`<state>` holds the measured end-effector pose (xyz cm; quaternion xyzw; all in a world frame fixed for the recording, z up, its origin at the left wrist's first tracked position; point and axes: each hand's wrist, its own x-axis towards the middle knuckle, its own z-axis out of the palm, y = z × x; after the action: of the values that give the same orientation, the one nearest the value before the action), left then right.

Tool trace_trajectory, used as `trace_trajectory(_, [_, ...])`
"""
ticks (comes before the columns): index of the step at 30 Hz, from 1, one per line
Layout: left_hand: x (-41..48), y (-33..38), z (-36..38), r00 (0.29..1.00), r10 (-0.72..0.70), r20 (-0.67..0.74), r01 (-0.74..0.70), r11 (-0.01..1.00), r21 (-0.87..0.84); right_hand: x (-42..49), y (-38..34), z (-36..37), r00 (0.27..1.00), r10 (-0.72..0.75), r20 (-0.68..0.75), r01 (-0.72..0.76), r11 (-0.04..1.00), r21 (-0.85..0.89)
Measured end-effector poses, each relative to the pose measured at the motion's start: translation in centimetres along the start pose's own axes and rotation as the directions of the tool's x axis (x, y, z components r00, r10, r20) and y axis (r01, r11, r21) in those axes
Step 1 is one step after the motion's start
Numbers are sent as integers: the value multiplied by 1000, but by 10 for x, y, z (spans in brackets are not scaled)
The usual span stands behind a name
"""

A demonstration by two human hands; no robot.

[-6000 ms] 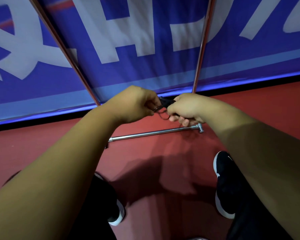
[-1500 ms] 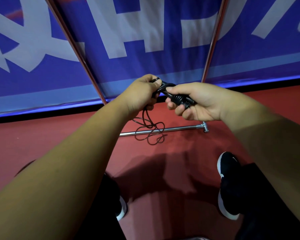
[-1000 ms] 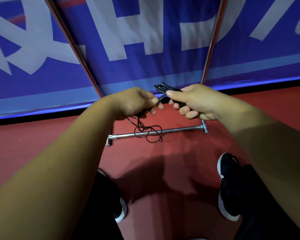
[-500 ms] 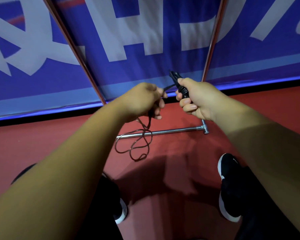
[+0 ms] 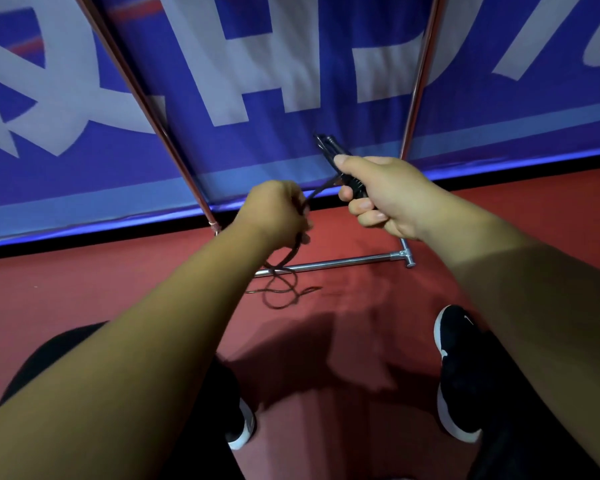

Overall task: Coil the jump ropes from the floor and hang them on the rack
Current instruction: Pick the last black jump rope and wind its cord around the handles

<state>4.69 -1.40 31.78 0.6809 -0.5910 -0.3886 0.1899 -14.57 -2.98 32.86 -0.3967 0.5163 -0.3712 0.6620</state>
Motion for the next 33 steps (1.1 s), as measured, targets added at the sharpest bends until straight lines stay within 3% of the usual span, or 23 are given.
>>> trace_trajectory(3, [2,1,3,972,-34,-233,5,992,-125,-2,1,3,1000,-26,-8,26,999,-37])
trace_trajectory(7, [5,9,-8,975,-56,-216,-69,844,-532,3,2,3,993,-53,-103,48,998,-50])
trace_trajectory(10, [1,12,-15,995,42,-95,-89,817,-570,6,3,0,985,-58,-161,51,998,-46])
trace_trajectory(12, [-5,14,-17,992,108,65,-45,788,-614,8,3,-2,981,-63,-182,54,997,-52])
trace_trajectory(17, [-16,13,-24,820,361,443,2,773,-634,12,3,-7,971,-83,-222,67,995,-80])
trace_trajectory(20, [-20,15,-26,794,353,496,-15,826,-564,11,1,-10,969,-97,-229,73,991,-112])
trace_trajectory(25, [-17,10,-13,891,169,421,-148,985,-84,6,-4,-14,975,-96,-201,71,989,-127])
trace_trajectory(29, [-9,-3,2,939,117,325,-188,962,198,-2,-5,-8,997,-67,-25,63,990,-124])
trace_trajectory(33, [-2,-12,6,975,59,215,-123,947,296,-10,-7,0,993,4,115,16,984,-177])
